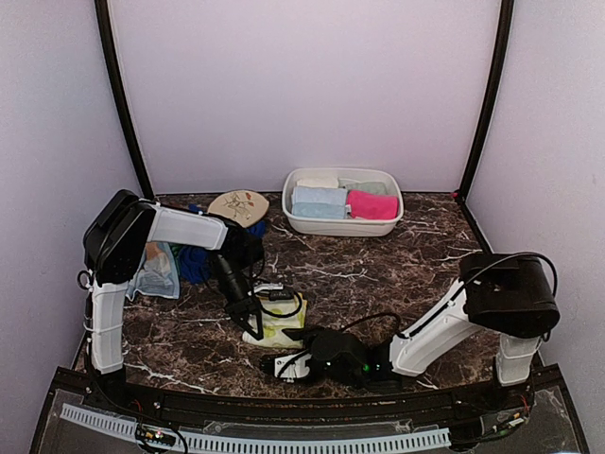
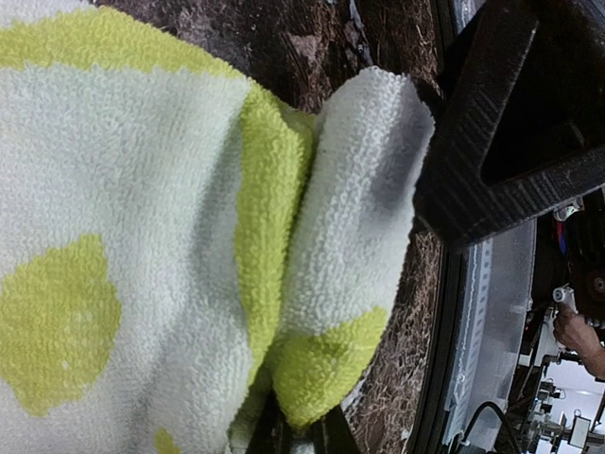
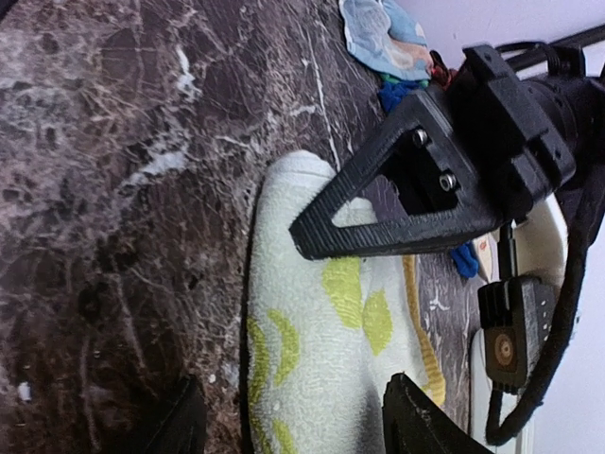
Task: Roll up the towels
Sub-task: Roll the towel at the center of the board.
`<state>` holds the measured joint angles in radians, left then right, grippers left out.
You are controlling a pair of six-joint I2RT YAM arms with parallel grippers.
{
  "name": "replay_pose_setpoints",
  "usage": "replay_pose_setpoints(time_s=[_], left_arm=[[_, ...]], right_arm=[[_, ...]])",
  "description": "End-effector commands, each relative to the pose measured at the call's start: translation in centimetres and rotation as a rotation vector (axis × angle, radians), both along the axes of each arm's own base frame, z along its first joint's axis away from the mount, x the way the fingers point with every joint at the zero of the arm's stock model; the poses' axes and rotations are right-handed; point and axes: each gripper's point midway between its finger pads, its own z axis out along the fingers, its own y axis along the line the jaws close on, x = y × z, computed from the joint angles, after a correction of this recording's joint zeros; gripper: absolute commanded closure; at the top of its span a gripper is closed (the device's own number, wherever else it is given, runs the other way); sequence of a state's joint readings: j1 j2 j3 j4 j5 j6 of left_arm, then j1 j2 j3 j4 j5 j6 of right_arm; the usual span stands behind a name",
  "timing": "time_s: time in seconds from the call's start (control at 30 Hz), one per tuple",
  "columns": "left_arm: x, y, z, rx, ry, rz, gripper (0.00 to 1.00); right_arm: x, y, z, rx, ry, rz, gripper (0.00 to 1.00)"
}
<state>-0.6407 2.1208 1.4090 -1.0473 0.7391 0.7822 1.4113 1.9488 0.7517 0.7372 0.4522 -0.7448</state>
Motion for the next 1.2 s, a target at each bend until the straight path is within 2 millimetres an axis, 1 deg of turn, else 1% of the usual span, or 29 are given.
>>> replay_pose_setpoints(time_s=[0.0,0.1,0.2,0.23,0.27,0.3,0.37,0.47,0.53,0.6,0.7,0.77,0.8,0.87,0.93,1.03,1.07,1.1,1.17], left_arm=[[0.2,1.6,-1.5,0.074,-0.022,-0.041,0.98],[0.2,1.5,-1.2,0.057,-0.028,-0.046,0.92],[0.5,1.6,-1.3,0.06,-0.049,-0.044,0.85],[0.5,1.6,-1.2,0.058,-0.056,-0.042,0.81],[0.6,1.6,-1.2,0.054,-0.063,-0.037,0.75],[0.9,1.5,-0.9,0.038,-0.076,-0.032,0.72],[1.3,1.3,0.3,-0.025,-0.11,-0.014,0.69],[3.1,1.5,2.8,-0.162,-0.24,0.052,0.63],[3.5,1.9,3.9,-0.214,-0.325,0.069,0.61],[3.7,2.4,4.5,-0.241,-0.387,0.081,0.61],[3.5,3.3,4.6,-0.239,-0.451,0.093,0.61],[3.3,3.6,5.1,-0.26,-0.506,0.092,0.61],[2.8,3.9,5.0,-0.274,-0.525,0.084,0.62],[2.5,3.8,6.1,-0.325,-0.578,0.076,0.61],[2.0,3.6,6.6,-0.351,-0.615,0.062,0.61],[0.9,3.1,6.1,-0.323,-0.661,-0.02,0.61],[1.0,3.1,5.7,-0.301,-0.683,-0.041,0.61],[0.4,2.5,5.2,-0.289,-0.704,-0.084,0.62],[0.7,1.7,4.8,-0.275,-0.754,-0.12,0.62]], right_arm=[[1.4,-0.2,-1.6,-0.035,0.075,-0.015,0.4],[2.1,-0.4,-2.5,-0.055,0.118,-0.034,0.49],[2.2,-0.5,-3.5,-0.088,0.177,-0.042,0.63],[2.3,-0.5,-3.8,-0.094,0.194,-0.048,0.68],[2.3,-0.5,-4.1,-0.102,0.214,-0.055,0.72],[2.3,-0.6,-4.4,-0.107,0.244,-0.067,0.74],[2.4,-0.7,-5.1,-0.127,0.326,-0.095,0.79],[2.7,-1.1,-5.3,-0.103,0.451,-0.147,0.87],[2.6,-1.3,-5.3,-0.087,0.554,-0.173,0.9],[2.5,-1.4,-5.3,-0.071,0.646,-0.193,0.94],[1.7,-1.5,-5.2,-0.063,0.754,-0.193,0.98],[1.5,-1.5,-5.3,-0.059,0.83,-0.207,1.0],[1.5,-1.4,-5.2,-0.05,0.873,-0.216,1.0],[1.4,-1.6,-5.1,-0.024,0.983,-0.225,1.0],[1.6,-1.8,-5.3,0.003,1.102,-0.248,1.0],[2.2,-1.8,-5.7,0.02,1.298,-0.286,1.0],[2.5,-1.7,-5.8,0.026,1.361,-0.308,1.0],[2.9,-1.7,-5.9,0.027,1.422,-0.327,1.0],[3.1,-1.7,-6.0,0.029,1.541,-0.346,1.0]])
